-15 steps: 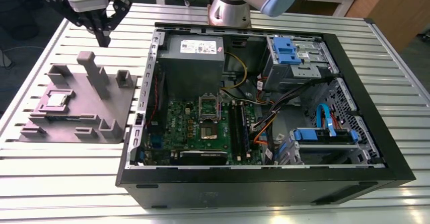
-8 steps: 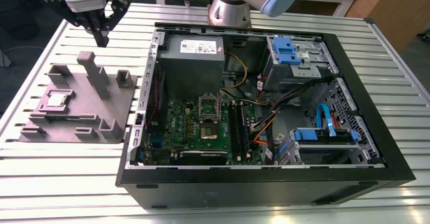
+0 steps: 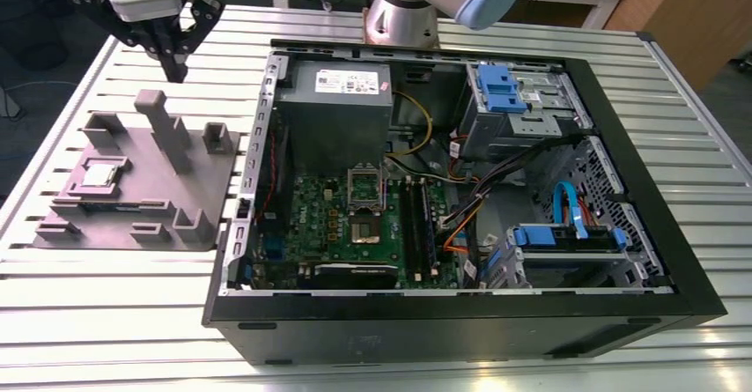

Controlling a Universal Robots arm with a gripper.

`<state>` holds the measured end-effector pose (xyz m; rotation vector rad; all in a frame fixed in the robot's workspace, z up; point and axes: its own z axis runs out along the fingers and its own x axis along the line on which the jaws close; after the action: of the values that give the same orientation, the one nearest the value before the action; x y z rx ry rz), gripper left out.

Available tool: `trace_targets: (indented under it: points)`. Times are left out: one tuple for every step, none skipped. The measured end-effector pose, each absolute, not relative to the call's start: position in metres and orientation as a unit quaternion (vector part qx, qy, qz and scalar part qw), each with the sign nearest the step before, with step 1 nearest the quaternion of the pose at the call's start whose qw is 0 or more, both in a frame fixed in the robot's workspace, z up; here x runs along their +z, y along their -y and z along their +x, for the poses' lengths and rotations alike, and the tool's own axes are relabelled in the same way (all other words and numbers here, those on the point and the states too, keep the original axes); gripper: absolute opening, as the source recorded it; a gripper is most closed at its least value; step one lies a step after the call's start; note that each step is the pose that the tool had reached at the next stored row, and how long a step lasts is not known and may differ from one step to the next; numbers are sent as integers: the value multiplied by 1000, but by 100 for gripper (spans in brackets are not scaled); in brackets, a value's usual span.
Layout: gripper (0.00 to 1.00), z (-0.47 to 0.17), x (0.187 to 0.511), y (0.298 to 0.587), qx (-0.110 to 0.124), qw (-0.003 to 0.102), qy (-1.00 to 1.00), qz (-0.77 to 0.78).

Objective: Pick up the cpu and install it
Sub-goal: 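Reach for the cpu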

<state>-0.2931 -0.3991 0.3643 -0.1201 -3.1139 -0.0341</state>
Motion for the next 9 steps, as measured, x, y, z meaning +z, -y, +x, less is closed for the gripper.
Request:
trace_targets:
  points:
    - [10, -293, 364, 399, -11, 13, 999, -39]
    - [10, -294, 364, 399, -11, 13, 999, -38]
    - [10, -294, 364, 399, -11, 13, 999, -38]
    - [10, -294, 364, 399, -11, 13, 999, -39]
    - [10, -295, 364, 399, -11, 13, 999, -39]
    - [10, -296, 364, 399, -11, 13, 999, -39]
    - [10, -296, 364, 399, -11, 13, 999, -39]
    - [10, -297, 364, 399, -11, 13, 999, -39]
    - [10, -298, 364, 399, -11, 13, 999, -39]
